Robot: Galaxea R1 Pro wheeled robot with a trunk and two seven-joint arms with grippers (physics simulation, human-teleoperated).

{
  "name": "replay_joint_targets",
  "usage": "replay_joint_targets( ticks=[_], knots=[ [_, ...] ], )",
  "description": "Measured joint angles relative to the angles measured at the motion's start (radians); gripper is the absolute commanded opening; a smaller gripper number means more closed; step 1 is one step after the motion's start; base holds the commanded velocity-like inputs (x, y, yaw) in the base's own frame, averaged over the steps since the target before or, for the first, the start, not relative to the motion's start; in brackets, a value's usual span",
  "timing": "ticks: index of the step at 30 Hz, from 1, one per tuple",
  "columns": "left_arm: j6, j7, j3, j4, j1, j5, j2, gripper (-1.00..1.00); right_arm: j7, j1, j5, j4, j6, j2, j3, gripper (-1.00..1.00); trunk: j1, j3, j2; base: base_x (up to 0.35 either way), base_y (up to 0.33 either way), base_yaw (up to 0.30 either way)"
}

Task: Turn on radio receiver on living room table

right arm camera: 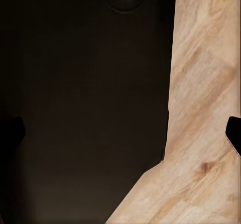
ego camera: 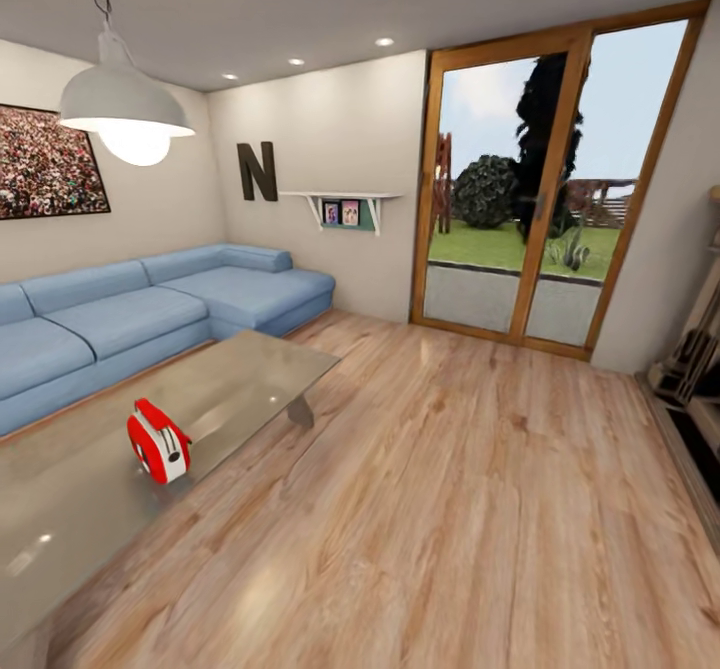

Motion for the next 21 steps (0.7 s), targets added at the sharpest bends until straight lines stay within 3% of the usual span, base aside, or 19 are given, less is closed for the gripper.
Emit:
replay_joint_targets(
  ticks=[11, 16, 21],
  knots=[
    [-0.002, 0.000, 0.001, 0.000, 0.000, 0.000, 0.000, 1.00, 0.001, 0.000, 0.000, 0.000, 0.000, 0.000, 0.000, 1.00, 0.000, 0.000, 0.000, 0.323, 0.000, 0.024],
    [-0.009, 0.000, 0.003, 0.000, 0.000, -0.001, 0.000, 1.00, 0.011, 0.000, 0.000, 0.000, 0.000, -0.001, 0.001, 1.00, 0.000, 0.000, 0.000, 0.302, 0.000, 0.206],
    [-0.015, 0.000, 0.008, 0.000, 0.000, -0.001, 0.001, 1.00, 0.017, 0.000, 0.001, 0.000, 0.001, -0.002, 0.001, 1.00, 0.000, -0.002, 0.000, 0.082, 0.000, 0.275]
  ],
)
